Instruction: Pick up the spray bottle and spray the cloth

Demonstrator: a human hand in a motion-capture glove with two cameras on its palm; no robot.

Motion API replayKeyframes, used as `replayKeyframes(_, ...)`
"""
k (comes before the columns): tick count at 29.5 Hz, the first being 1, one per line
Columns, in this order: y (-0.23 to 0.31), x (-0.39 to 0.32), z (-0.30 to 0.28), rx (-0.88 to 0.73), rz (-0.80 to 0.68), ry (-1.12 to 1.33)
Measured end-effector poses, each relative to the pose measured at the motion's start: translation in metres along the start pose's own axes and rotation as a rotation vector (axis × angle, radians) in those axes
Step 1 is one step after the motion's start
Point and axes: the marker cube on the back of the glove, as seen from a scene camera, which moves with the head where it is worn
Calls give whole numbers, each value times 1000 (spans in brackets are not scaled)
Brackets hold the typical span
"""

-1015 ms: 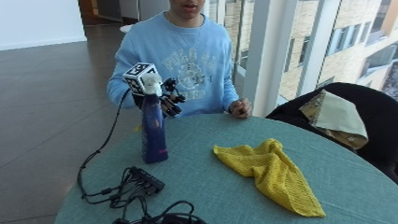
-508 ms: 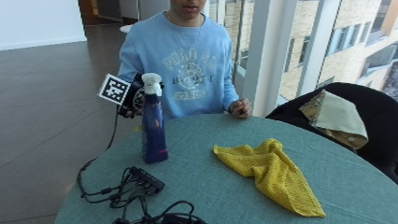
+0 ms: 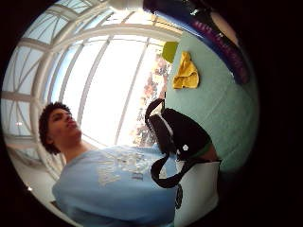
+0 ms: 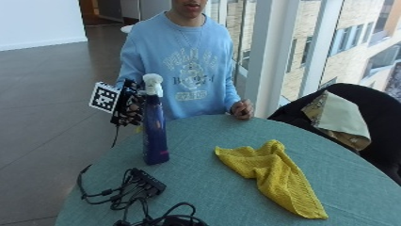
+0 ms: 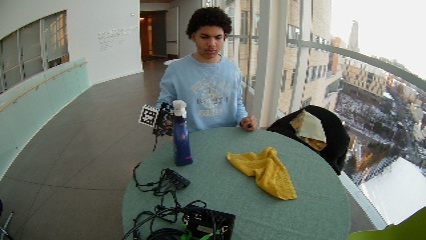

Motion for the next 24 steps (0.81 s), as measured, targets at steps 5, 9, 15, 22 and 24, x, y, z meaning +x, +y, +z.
replayKeyframes(5,-26,10,-1,63,21,57)
replayKeyframes(9,-47,15,2,66,40,40)
replayKeyframes(15,-75,16,10,52,48,-32)
replayKeyframes(22,-105,15,23,72,40,-104)
replayKeyframes(24,-111,14,26,81,40,-115)
